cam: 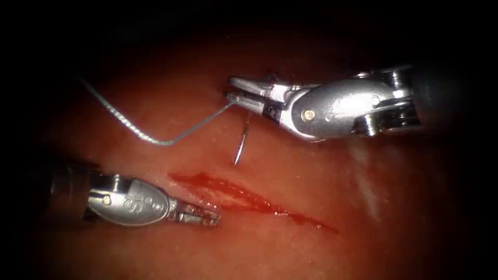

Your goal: Wound Closure

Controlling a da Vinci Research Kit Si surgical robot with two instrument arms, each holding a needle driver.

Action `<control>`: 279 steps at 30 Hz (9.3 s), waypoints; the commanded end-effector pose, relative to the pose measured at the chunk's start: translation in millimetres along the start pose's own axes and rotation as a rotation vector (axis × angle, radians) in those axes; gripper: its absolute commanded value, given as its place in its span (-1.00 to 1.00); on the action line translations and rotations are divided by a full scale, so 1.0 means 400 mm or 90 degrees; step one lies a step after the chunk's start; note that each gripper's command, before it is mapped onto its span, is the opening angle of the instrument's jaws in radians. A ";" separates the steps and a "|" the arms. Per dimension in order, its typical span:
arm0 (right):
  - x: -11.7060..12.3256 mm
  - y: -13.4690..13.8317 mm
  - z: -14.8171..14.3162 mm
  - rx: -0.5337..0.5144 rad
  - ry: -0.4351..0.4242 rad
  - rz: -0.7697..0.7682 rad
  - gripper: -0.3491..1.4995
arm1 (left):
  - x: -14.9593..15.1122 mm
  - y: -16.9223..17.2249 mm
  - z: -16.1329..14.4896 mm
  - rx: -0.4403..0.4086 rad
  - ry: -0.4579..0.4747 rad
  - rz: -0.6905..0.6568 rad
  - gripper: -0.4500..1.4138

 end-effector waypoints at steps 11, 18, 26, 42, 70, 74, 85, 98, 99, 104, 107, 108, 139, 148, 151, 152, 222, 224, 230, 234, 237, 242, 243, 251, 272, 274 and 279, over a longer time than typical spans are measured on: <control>-0.0037 0.0018 0.0012 -0.023 0.022 0.092 -1.00 | -0.0007 -0.0005 0.0021 -0.001 0.002 0.001 -0.87; -0.0042 0.0011 0.0014 -0.024 0.026 0.177 -1.00 | -0.0006 -0.0005 0.0022 -0.001 0.002 0.001 -0.87; -0.0047 0.0001 0.0015 -0.021 0.025 0.219 -1.00 | -0.0005 -0.0006 0.0021 -0.001 0.002 0.000 -0.87; -0.0056 -0.0018 0.0018 -0.008 0.030 0.304 -1.00 | -0.0005 -0.0006 0.0022 -0.001 0.002 0.000 -0.87; -0.0093 -0.0169 0.0052 0.098 0.014 0.805 -1.00 | -0.0004 -0.0008 0.0024 -0.001 0.002 0.000 -0.87; -0.0097 -0.0216 0.0064 0.128 0.006 0.831 -1.00 | -0.0004 -0.0006 0.0024 0.000 0.002 0.000 -0.87; -0.0116 -0.0142 0.0048 0.049 0.000 0.606 0.62 | 0.0010 0.0009 0.0019 -0.001 0.002 0.002 -0.87; -0.0153 -0.0036 -0.0038 0.039 -0.004 0.516 0.62 | 0.0014 0.0058 -0.0014 -0.004 0.009 0.048 -0.80; -0.0152 -0.0034 -0.0040 0.034 -0.007 0.509 0.62 | 0.0015 0.0060 -0.0015 -0.003 0.012 0.047 -0.77; -0.0160 -0.0040 -0.0043 0.026 -0.010 0.484 0.62 | 0.0023 0.0077 -0.0022 0.002 0.090 0.062 -0.55; -0.0175 -0.0055 -0.0042 0.025 -0.010 0.479 0.62 | 0.0034 0.0074 -0.0028 0.014 0.124 0.076 -0.37; -0.0178 -0.0060 -0.0042 0.025 -0.010 0.478 0.62 | 0.0038 0.0071 -0.0031 0.019 0.135 0.081 -0.33; -0.0219 -0.0094 -0.0046 0.019 -0.014 0.464 0.62 | 0.0090 0.0032 0.0024 0.014 0.174 0.063 -1.00; -0.0215 -0.0106 -0.0044 0.019 -0.014 0.463 0.62 | 0.0152 0.0080 -0.0013 -0.084 0.197 -0.055 -1.00; -0.0219 -0.0115 -0.0040 0.018 -0.014 0.457 0.62 | 0.0175 0.0090 -0.0041 -0.124 0.201 -0.101 -1.00; -0.0220 -0.0118 -0.0040 0.018 -0.014 0.456 0.62 | 0.0180 0.0093 -0.0050 -0.137 0.201 -0.110 -1.00; 0.0030 -0.0092 -0.0160 -0.005 -0.073 0.830 0.31 | 0.0282 0.0015 -0.0103 0.094 0.252 0.155 -1.00; 0.0029 -0.0101 -0.0157 0.005 -0.080 0.846 0.31 | 0.0269 0.0022 -0.0084 0.098 0.249 0.167 -1.00; 0.0022 -0.0120 -0.0131 0.032 -0.086 0.887 0.31 | 0.0258 0.0034 -0.0055 0.104 0.245 0.199 -1.00; 0.0014 -0.0126 -0.0098 0.032 -0.094 0.899 0.31 | 0.0260 0.0039 -0.0055 0.104 0.241 0.210 -1.00; 0.0007 -0.0121 -0.0076 0.027 -0.102 0.899 0.29 | 0.0261 0.0045 -0.0058 0.104 0.237 0.218 -1.00; 0.0011 -0.0116 -0.0064 0.027 -0.102 0.905 0.27 | 0.0256 0.0051 -0.0055 0.097 0.224 0.229 -1.00; 0.0014 -0.0115 -0.0063 0.026 -0.102 0.913 0.24 | 0.0254 0.0053 -0.0053 0.096 0.220 0.230 -1.00; 0.0019 -0.0116 -0.0061 0.032 -0.122 0.973 -0.07 | 0.0247 0.0061 -0.0028 0.091 0.201 0.239 -1.00; -0.0013 -0.0127 -0.0047 0.032 -0.135 0.980 -0.09 | 0.0259 0.0071 -0.0032 0.086 0.203 0.246 -1.00; -0.0020 -0.0132 -0.0046 0.036 -0.134 0.978 0.15 | 0.0260 0.0071 -0.0033 0.086 0.204 0.245 -1.00; -0.0021 -0.0143 -0.0046 0.052 -0.132 0.975 0.06 | 0.0261 0.0072 -0.0032 0.085 0.205 0.245 -1.00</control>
